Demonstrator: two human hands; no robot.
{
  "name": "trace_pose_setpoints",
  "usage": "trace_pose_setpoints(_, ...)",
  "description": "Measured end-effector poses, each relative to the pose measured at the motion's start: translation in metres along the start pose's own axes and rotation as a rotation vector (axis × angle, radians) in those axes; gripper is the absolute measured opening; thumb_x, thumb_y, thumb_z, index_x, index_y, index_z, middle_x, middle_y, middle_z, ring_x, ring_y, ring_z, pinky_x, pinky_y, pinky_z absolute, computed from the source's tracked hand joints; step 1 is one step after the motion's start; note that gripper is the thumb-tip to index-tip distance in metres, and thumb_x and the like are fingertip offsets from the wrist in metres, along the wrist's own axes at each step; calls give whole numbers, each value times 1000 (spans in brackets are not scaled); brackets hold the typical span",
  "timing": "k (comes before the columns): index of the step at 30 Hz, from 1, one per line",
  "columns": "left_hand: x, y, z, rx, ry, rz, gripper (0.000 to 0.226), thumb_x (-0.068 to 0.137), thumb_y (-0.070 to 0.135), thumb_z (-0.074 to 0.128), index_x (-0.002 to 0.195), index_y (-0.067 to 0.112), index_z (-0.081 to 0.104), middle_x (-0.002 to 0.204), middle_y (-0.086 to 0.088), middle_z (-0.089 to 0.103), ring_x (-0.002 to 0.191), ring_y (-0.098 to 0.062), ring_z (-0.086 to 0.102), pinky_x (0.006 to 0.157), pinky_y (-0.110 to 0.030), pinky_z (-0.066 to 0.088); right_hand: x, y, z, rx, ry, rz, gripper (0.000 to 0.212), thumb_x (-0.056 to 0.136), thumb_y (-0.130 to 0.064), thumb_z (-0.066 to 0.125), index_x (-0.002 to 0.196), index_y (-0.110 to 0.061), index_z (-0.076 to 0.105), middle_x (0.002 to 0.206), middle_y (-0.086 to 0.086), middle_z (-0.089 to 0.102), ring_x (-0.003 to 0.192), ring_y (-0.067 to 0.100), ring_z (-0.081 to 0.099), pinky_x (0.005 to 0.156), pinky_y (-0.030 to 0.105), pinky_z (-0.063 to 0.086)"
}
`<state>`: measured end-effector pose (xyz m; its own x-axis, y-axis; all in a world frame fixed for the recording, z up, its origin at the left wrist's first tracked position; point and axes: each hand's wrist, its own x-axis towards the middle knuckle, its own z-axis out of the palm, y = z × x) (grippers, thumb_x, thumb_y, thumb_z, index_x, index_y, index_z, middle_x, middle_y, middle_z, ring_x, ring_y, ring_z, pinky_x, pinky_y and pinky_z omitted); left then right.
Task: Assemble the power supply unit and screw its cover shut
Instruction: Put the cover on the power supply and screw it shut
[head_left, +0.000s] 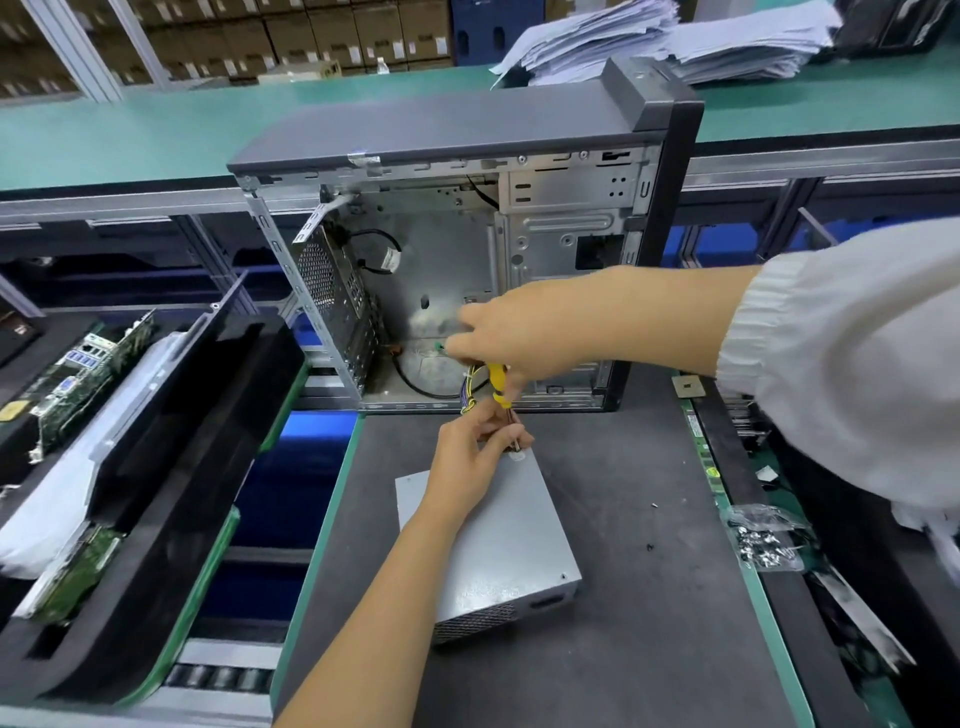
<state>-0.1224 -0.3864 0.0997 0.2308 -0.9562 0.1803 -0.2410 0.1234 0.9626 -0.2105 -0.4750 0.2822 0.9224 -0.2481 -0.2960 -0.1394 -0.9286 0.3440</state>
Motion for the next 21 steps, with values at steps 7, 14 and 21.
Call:
trace_pose_setpoints(7,0,2,1,-50,-39,-34,12,96,2,57,92,13,62,88,-4,77,87,-17,72,81,-24,53,-5,7,2,-73,25,-96,15,94,-20,54,108,-17,57,104,3,53,74,17,43,50,25,25)
trace_pose_setpoints(14,-1,6,2,-60,-49,-20,20,97,-2,52,91,14,61,90,-11,75,88,-18,72,83,-23,54,-2,5,6,-145,106,-23,13,94,-22,51,104,-14,54,80,1,44,67,22,45,45,26,24)
trace_pose_setpoints(21,-1,5,3,37,-68,16,26,98,-2,51,90,19,64,85,-3,74,87,-16,71,85,-25,54,-7,-5,1,-270,-4,103,24,92,-12,48,71,-9,37,63,2,35,52,17,37,43,25,24)
